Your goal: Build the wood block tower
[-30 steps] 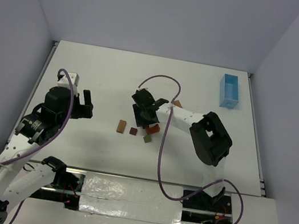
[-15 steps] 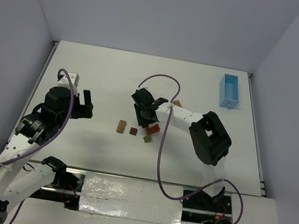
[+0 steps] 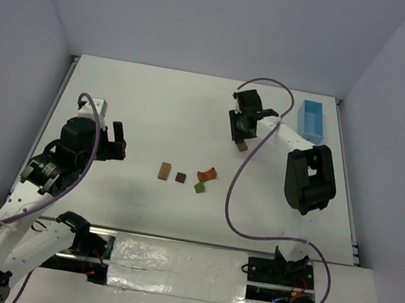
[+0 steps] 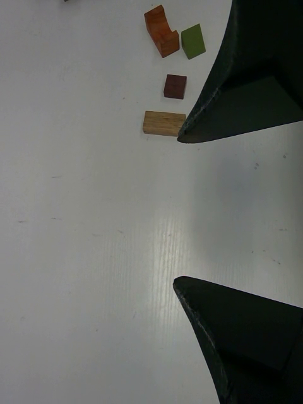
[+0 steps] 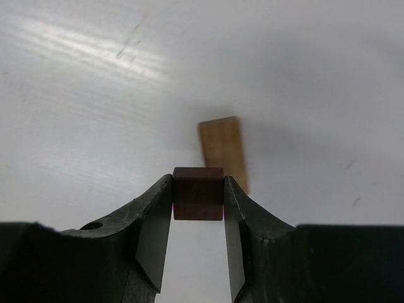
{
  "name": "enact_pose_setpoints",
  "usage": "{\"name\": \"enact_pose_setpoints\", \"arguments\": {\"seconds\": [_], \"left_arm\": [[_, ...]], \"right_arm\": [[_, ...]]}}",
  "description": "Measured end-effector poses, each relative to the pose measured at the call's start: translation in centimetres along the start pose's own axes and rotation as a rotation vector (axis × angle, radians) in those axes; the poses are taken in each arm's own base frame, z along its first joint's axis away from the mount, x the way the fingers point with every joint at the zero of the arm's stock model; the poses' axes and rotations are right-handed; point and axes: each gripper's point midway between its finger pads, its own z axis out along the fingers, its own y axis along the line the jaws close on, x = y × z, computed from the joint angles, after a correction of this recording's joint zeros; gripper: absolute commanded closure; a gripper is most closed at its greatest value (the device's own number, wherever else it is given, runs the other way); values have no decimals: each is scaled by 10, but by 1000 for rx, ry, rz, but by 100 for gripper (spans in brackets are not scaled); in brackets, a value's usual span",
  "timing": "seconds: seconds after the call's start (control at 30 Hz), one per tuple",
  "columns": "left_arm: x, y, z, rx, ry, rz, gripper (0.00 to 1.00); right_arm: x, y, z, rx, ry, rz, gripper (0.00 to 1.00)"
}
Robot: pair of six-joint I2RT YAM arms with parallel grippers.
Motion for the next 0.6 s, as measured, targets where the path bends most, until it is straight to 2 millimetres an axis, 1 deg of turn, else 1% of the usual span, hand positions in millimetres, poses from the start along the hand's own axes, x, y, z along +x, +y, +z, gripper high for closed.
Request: {"name": "enact_pose_setpoints", "arguments": {"seconds": [0.03,0.1,0.17,0.3,0.43,0.5,0.6], "left_arm": [[0,0,0,0,0,0,0],[0,0,0,0,0,0,1],[0,0,0,0,1,0,1],[1,-1,0,3,3,1,1],[2,-1,2,1,9,3,1],[2,-1,2,1,9,3,0],[2,-1,2,1,10,3,1]], "right_arm": [[-5,-10,0,5,-5,-6,67],[-16,-25,1,14,-25,-1,66],[-23,-31,1,7,-38,-12,66],[-28,-33,2,-19,-39,-47,65],[-33,-32,8,-39,-34,-81,65],[-32,-31,12,-45,-27,-93,65],[-25,-31,18,-45,-4,-102,64]]}}
